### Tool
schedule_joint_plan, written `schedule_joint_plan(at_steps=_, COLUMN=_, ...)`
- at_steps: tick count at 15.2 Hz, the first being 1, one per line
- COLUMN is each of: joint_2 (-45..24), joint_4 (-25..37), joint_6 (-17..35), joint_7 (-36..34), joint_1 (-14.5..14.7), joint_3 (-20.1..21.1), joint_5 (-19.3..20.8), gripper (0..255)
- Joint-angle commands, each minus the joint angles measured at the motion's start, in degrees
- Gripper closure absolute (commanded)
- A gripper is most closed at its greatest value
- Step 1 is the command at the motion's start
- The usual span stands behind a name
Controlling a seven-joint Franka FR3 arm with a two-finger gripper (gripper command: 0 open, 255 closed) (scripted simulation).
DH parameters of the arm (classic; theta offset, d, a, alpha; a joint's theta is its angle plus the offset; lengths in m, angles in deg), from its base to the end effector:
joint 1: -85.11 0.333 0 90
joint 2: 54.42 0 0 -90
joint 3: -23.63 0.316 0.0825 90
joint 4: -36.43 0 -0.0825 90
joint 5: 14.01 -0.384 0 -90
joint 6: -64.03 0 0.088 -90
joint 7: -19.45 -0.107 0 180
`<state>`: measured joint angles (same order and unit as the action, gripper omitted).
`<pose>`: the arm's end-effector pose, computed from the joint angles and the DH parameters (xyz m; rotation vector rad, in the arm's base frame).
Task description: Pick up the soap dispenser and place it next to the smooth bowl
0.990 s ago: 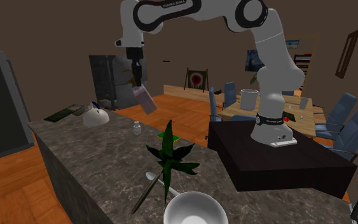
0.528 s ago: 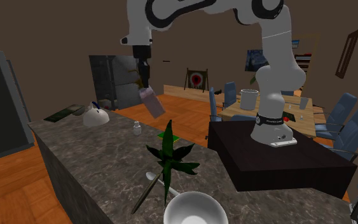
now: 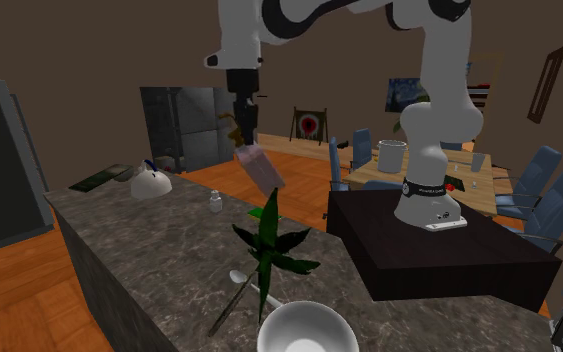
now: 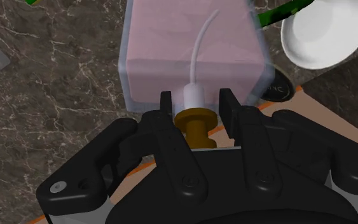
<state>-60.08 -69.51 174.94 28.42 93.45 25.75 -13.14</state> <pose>0.5779 0.1050 0.4667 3.0846 0.5366 -0.0185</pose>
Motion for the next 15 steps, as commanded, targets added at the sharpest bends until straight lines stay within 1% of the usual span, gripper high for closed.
schedule_joint_plan(at_steps=1, joint_2=2.05, joint_4=-2.38, joint_6=0.27, joint_7=-2.20, joint_1=1.17, joint_3=0.98, joint_5=-0.04, gripper=255)
schedule_joint_plan(at_steps=8, joint_2=6.94, joint_4=-8.32, joint_6=1.26, joint_7=-10.86, joint_1=5.65, joint_3=5.34, joint_5=-0.56, gripper=255)
schedule_joint_plan(at_steps=15, joint_2=9.34, joint_4=-11.00, joint_6=1.55, joint_7=-19.97, joint_1=10.18, joint_3=10.27, joint_5=-1.38, gripper=255)
